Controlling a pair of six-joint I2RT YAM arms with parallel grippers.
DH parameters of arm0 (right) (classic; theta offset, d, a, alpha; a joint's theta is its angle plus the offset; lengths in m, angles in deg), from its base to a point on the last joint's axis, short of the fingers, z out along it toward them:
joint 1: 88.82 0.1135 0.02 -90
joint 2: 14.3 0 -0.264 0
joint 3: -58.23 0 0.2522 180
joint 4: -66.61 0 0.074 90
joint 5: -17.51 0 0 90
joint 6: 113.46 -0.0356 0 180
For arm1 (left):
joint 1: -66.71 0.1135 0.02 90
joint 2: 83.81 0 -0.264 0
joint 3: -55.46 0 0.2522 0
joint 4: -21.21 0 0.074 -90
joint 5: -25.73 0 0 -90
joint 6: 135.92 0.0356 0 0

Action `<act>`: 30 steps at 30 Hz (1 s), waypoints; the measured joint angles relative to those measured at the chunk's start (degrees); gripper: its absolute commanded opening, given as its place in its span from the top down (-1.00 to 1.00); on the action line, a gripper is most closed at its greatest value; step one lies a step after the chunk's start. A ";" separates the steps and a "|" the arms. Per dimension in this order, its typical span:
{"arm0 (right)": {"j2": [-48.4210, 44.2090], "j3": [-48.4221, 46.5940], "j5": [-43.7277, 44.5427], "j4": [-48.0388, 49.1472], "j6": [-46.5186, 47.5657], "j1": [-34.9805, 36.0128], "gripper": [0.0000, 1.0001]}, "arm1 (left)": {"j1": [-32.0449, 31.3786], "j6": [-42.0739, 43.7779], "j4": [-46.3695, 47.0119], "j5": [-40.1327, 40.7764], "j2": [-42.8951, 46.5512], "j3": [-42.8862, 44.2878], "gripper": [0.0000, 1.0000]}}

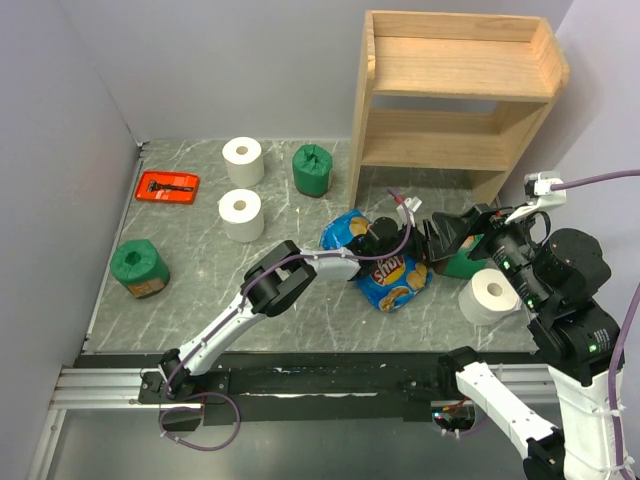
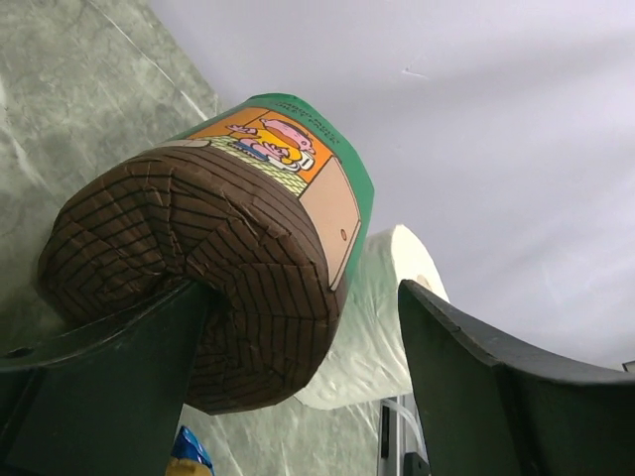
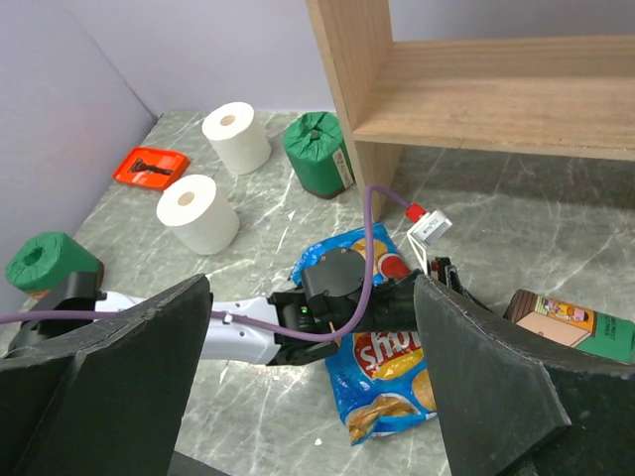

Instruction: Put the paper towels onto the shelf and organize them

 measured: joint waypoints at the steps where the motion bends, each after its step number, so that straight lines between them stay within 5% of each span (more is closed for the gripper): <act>1: -0.04 0.00 -0.02 0.00 0.00 0.00 -0.79 | -0.02 0.00 -0.02 0.09 -0.35 0.31 -0.68; 6: -0.09 0.00 -0.02 0.02 0.04 0.00 -0.79 | -0.02 -0.02 0.13 0.22 -1.40 1.60 -0.55; 10: -0.11 0.00 0.00 0.09 0.20 0.00 -0.80 | -0.07 -0.09 0.15 0.20 -1.81 2.03 -0.19; 16: -0.20 0.02 -0.02 0.46 0.22 0.00 -0.79 | -0.24 -0.20 0.13 0.09 -2.40 3.52 0.06; 30: 0.26 1.03 -0.96 1.11 0.20 0.00 -0.80 | 1.03 -4.83 3.26 -1.40 -0.22 -1.25 0.24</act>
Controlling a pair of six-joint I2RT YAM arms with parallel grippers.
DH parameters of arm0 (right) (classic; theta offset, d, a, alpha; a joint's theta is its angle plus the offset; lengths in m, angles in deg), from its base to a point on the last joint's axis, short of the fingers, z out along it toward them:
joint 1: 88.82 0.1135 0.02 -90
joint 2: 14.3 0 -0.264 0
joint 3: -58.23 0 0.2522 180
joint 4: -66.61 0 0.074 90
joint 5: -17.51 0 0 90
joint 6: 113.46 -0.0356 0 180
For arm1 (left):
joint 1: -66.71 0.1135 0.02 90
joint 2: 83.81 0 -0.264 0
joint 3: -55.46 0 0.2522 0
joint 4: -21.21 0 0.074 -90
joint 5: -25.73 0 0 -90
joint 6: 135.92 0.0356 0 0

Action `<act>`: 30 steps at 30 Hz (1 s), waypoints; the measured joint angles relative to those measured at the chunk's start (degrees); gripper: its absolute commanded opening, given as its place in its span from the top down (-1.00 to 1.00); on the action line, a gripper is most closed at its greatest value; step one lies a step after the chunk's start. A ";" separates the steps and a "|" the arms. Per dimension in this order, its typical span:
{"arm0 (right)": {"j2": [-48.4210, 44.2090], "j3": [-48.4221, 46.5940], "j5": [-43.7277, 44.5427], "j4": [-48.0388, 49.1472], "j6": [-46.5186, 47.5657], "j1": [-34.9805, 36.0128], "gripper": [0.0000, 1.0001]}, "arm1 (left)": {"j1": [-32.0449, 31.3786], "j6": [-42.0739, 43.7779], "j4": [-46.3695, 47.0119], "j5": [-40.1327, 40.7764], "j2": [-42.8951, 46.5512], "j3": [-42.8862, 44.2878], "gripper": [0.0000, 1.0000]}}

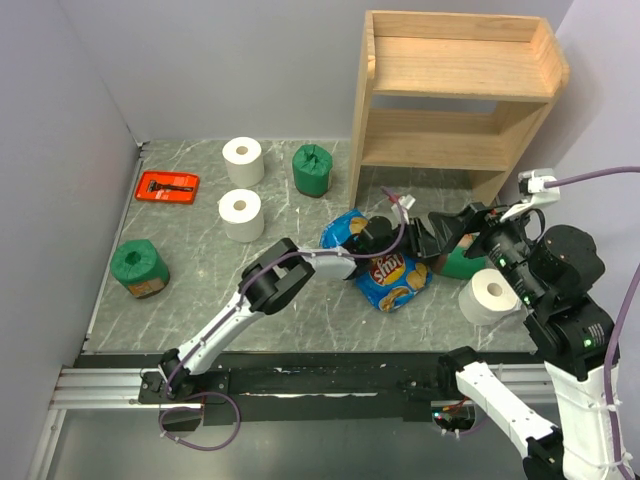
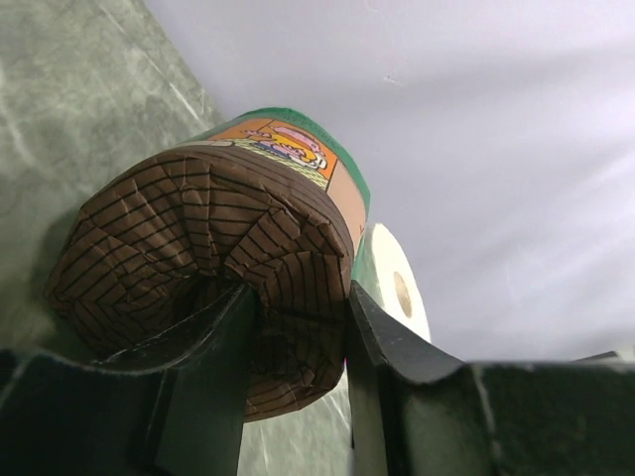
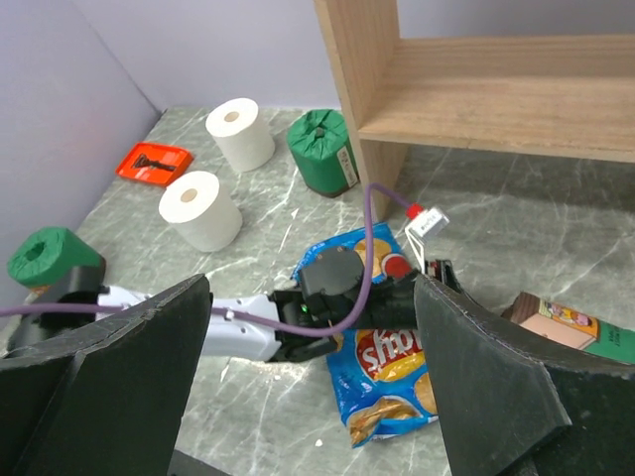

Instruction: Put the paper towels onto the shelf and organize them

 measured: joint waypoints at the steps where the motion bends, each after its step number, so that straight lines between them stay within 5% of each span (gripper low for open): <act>1: 0.20 0.00 -0.20 0.00 0.00 0.00 -0.80 | 0.37 -0.39 0.20 -0.44 0.90 -1.20 0.24; 21: 7.39 -0.35 0.07 0.00 -2.19 -1.11 -0.92 | 13.42 -6.69 14.19 -6.82 41.18 -37.64 0.26; 30: 10.03 0.33 -10.67 1.75 -6.99 -11.28 -0.91 | 18.03 -6.51 13.49 -7.87 52.68 -48.81 0.26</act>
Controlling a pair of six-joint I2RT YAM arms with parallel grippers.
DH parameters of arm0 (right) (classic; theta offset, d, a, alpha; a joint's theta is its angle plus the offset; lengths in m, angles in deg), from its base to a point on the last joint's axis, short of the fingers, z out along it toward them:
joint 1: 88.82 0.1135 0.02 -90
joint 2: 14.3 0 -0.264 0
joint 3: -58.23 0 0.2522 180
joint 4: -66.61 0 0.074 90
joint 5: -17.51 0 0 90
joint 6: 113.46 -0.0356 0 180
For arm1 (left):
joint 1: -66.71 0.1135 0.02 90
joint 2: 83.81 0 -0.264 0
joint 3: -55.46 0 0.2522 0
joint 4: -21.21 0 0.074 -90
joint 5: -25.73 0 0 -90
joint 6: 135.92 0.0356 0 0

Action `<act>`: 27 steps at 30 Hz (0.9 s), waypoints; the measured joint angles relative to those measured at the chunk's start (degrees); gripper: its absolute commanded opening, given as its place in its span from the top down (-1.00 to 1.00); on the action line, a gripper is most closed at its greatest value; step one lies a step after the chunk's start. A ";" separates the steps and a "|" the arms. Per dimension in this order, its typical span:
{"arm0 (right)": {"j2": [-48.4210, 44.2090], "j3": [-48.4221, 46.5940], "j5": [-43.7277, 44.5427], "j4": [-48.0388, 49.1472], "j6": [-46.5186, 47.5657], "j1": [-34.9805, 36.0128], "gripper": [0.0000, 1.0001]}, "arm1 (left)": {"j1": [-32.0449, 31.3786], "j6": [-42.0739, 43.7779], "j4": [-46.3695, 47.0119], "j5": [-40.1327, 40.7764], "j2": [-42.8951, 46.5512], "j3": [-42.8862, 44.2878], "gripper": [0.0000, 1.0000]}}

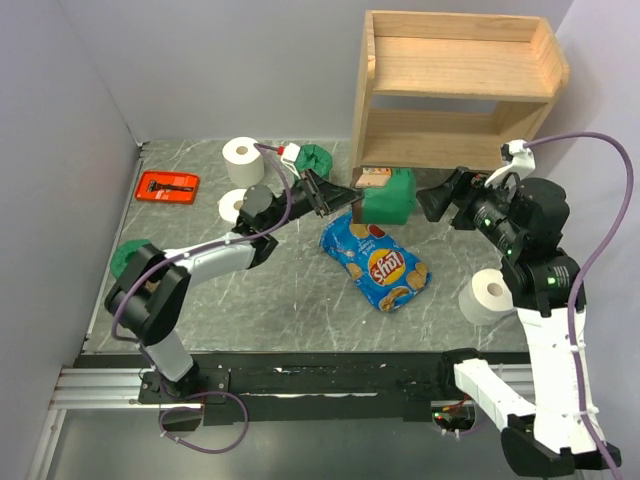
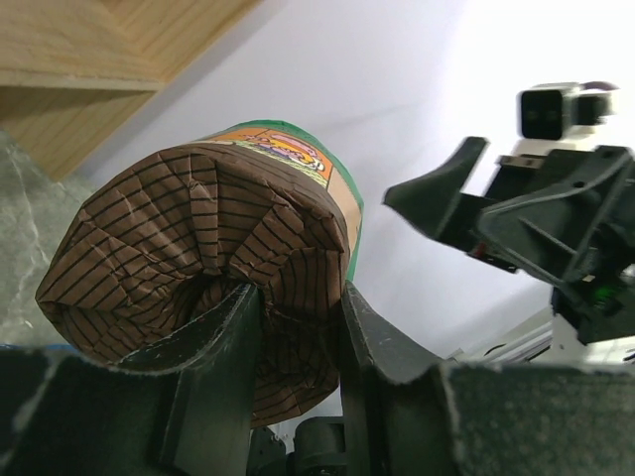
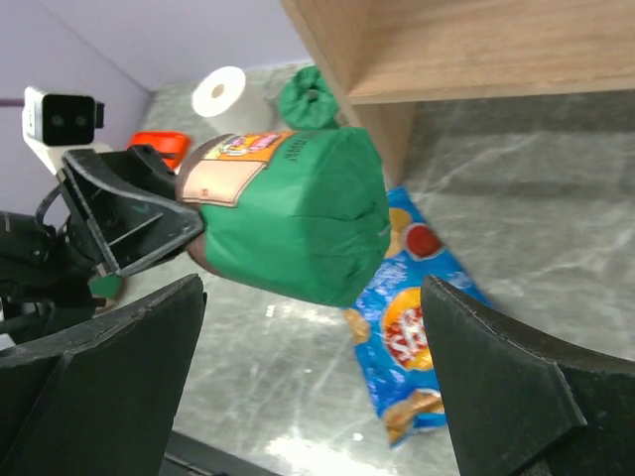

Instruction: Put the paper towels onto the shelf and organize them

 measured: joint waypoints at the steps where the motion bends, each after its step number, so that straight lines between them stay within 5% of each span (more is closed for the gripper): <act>1: 0.13 0.81 -2.43 1.14 -0.76 -1.22 -0.90 | 0.28 0.13 -0.24 0.00 0.94 -0.46 0.26; 9: 0.76 10.12 -18.56 10.38 -5.38 -4.26 -0.87 | 0.48 1.07 -1.03 -0.50 4.94 -0.90 0.26; 27: 3.76 13.62 -28.94 22.77 -11.98 -4.70 -0.79 | 0.48 0.68 -0.76 -1.33 5.44 -1.86 0.28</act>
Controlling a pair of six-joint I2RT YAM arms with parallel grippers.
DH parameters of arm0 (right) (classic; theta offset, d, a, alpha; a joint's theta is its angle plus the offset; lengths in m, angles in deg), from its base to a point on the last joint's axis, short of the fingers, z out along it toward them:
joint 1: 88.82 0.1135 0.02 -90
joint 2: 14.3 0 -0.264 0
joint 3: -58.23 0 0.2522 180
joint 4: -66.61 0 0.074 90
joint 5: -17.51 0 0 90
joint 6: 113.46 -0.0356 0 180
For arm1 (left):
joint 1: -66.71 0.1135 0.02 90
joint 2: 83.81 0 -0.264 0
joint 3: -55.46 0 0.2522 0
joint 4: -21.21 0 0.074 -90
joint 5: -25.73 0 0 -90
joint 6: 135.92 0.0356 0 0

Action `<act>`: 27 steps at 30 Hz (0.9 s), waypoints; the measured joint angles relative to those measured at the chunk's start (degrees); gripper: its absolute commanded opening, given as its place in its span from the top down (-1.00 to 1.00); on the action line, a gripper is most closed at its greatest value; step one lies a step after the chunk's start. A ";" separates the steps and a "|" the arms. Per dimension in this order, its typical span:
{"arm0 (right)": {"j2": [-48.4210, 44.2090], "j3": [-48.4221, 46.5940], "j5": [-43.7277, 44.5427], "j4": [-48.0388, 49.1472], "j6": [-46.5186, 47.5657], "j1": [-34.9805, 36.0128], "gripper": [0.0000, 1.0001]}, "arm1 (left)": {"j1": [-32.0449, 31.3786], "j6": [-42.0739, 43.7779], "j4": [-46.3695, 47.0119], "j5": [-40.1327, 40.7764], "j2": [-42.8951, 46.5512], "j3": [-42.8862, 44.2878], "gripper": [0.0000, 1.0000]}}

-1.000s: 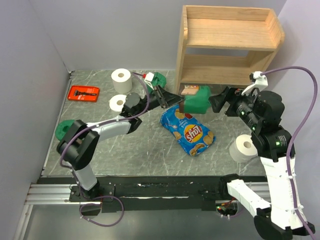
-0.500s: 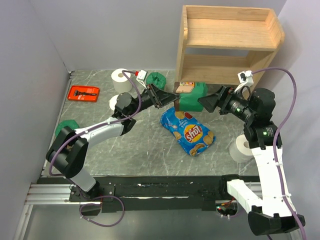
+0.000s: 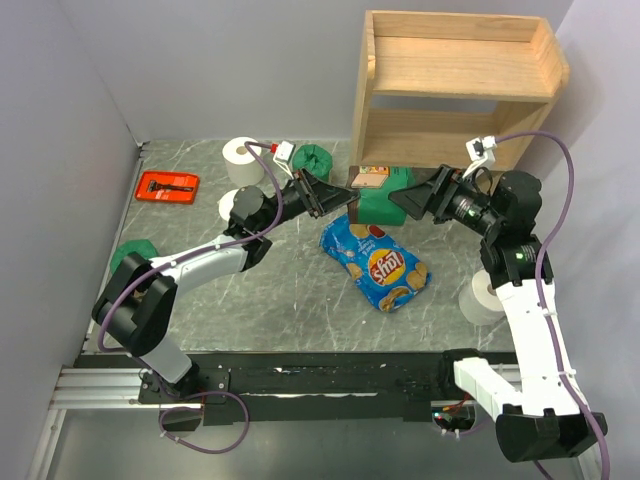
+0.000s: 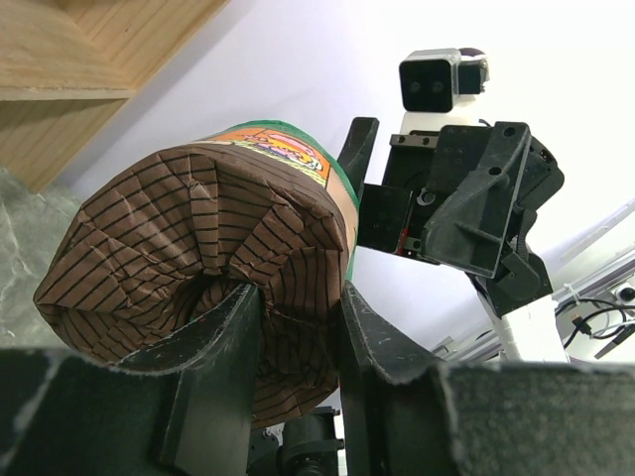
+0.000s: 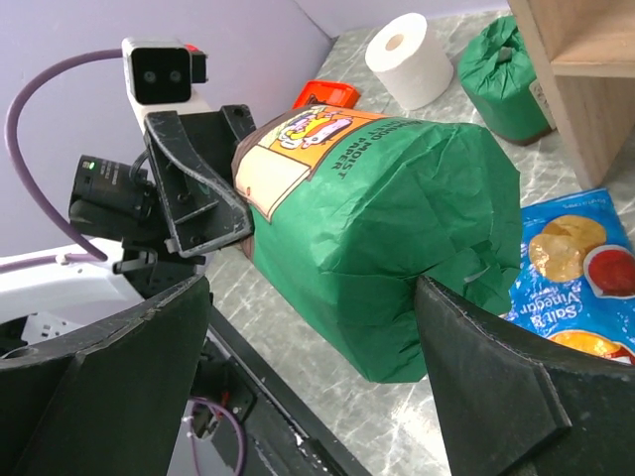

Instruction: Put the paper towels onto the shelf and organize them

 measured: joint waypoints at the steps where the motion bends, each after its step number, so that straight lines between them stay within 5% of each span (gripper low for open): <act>1: 0.13 0.00 0.11 0.00 -0.17 0.00 -0.79 | 0.00 0.00 0.00 0.00 0.00 0.00 0.28; 20: 2.10 4.46 -1.55 6.21 -1.68 -0.04 -0.69 | -0.39 -1.29 2.47 -0.46 -1.31 0.00 0.27; 27: 1.81 7.41 -4.31 11.23 -2.62 -0.68 -0.30 | -1.05 -2.54 5.77 -0.44 -4.00 0.00 0.21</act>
